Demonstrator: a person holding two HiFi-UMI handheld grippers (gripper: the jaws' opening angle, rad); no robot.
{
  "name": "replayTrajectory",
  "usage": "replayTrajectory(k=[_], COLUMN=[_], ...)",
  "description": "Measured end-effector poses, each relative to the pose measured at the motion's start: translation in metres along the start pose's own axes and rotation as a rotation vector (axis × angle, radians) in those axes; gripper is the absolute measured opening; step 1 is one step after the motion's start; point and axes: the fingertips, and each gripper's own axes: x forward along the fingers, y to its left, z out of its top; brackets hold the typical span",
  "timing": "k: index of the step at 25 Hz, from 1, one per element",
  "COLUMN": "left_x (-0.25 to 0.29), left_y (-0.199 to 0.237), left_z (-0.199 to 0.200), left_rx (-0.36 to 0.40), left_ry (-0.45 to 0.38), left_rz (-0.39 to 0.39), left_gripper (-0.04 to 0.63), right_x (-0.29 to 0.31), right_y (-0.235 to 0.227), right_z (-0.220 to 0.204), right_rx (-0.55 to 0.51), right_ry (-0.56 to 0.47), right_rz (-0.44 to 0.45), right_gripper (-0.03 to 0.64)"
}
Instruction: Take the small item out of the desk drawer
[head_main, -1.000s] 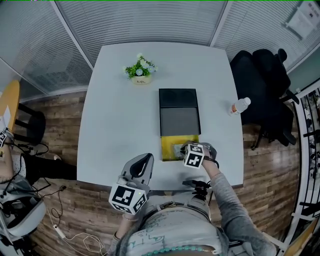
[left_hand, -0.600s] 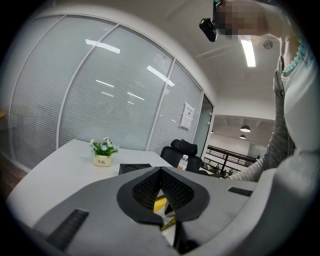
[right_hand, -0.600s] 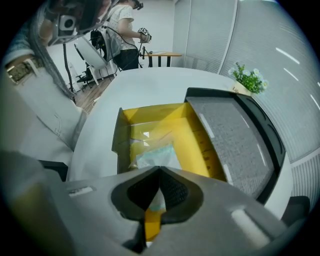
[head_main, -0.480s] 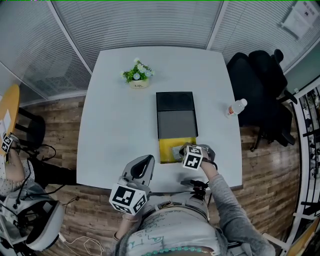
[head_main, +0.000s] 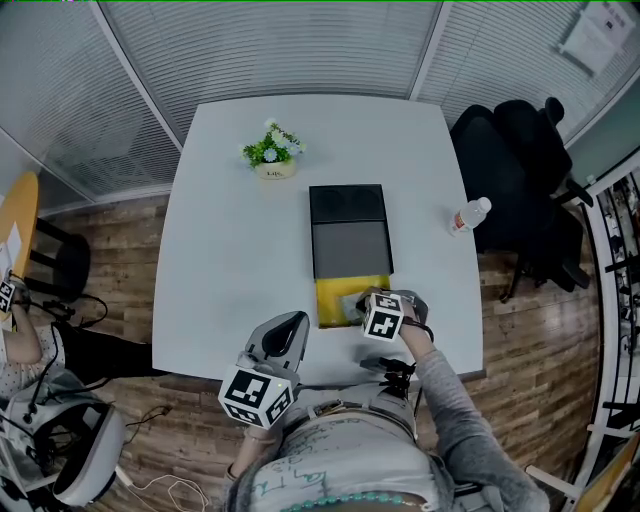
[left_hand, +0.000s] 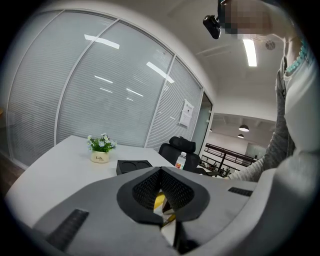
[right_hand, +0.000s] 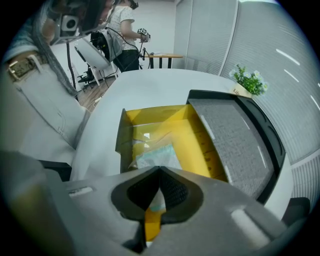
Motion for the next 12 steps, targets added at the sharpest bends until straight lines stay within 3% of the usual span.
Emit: replayTrajectory(k=[12], left_x=[0.014], left_y=[-0.011], left_z=[-0.002], left_rx=[0.011], left_ry=[0.028], left_rz=[-0.06], left_gripper=[-0.003], right_x=[-0.032], right_y=[-0.005], right_z=[0.015], right_rx=[-0.041], right_ry=[-0.044], right_rz=[-0.032], right_gripper=[0.003])
